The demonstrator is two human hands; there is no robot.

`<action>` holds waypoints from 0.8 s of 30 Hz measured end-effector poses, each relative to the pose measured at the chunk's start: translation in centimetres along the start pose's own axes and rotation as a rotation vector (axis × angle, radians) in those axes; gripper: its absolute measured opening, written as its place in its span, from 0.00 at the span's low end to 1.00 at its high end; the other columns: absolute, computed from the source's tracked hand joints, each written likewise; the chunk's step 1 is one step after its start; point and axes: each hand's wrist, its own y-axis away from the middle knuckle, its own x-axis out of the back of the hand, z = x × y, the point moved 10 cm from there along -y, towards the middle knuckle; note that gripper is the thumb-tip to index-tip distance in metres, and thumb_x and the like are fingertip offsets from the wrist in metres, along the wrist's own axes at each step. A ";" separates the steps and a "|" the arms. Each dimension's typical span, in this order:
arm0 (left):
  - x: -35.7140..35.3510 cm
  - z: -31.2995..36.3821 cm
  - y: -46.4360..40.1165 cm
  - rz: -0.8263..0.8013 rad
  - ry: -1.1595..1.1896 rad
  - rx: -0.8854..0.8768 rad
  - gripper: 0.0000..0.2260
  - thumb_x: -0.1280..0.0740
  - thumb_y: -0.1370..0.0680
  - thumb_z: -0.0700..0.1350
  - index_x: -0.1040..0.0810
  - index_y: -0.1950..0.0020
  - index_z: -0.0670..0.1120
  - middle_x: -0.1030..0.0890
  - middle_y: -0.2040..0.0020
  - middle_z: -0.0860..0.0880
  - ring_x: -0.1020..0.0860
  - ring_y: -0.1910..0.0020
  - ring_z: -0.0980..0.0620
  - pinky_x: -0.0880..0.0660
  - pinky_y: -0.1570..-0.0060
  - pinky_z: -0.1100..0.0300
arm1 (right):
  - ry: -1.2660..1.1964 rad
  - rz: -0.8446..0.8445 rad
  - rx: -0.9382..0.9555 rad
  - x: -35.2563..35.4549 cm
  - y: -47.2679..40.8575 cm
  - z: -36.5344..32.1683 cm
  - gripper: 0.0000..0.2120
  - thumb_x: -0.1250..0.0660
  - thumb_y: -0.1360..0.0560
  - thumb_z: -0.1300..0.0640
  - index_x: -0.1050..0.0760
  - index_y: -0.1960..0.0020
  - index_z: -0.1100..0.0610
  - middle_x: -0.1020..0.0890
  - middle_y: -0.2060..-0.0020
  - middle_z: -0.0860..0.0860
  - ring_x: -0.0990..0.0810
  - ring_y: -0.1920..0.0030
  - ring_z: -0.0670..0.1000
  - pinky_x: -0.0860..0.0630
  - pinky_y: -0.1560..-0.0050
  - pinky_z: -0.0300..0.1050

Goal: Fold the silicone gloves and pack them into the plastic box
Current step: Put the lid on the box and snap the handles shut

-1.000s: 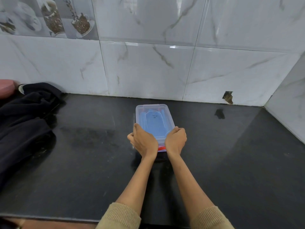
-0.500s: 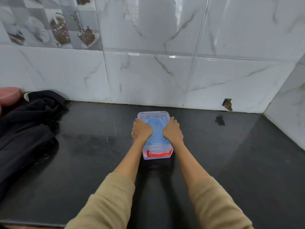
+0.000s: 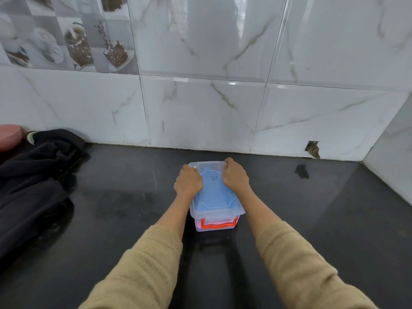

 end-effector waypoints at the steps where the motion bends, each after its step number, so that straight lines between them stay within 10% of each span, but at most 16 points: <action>1: -0.1 -0.1 -0.4 -0.004 -0.012 0.012 0.19 0.51 0.17 0.48 0.36 0.32 0.38 0.27 0.35 0.39 0.27 0.38 0.38 0.29 0.42 0.47 | -0.015 0.028 -0.011 0.3 -0.5 0.2 0.13 0.48 0.19 0.58 0.30 0.41 0.61 0.22 0.44 0.59 0.23 0.47 0.61 0.29 0.53 0.48; 7: -0.4 -0.1 -2.6 -0.007 -0.048 0.047 0.19 0.51 0.17 0.47 0.33 0.34 0.37 0.25 0.37 0.38 0.26 0.39 0.39 0.28 0.42 0.48 | -0.125 0.065 -0.054 0.3 -3.0 0.7 0.10 0.47 0.20 0.55 0.33 0.56 0.59 0.23 0.57 0.59 0.27 0.59 0.58 0.31 0.58 0.47; 16: -1.1 0.8 -6.7 -0.051 0.039 -0.062 0.23 0.50 0.17 0.55 0.27 0.42 0.37 0.22 0.43 0.39 0.24 0.44 0.39 0.28 0.45 0.49 | -0.075 0.022 -0.076 -2.0 -5.4 1.1 0.21 0.52 0.17 0.50 0.27 0.47 0.64 0.21 0.50 0.61 0.23 0.52 0.60 0.32 0.56 0.45; 24: -3.7 -1.6 -8.1 -0.374 0.394 0.281 0.34 0.35 0.28 0.66 0.29 0.33 0.42 0.30 0.30 0.41 0.29 0.33 0.42 0.31 0.41 0.52 | -0.220 0.006 -0.094 -2.6 -6.5 1.7 0.23 0.49 0.18 0.47 0.31 0.63 0.60 0.23 0.61 0.56 0.26 0.60 0.54 0.34 0.59 0.43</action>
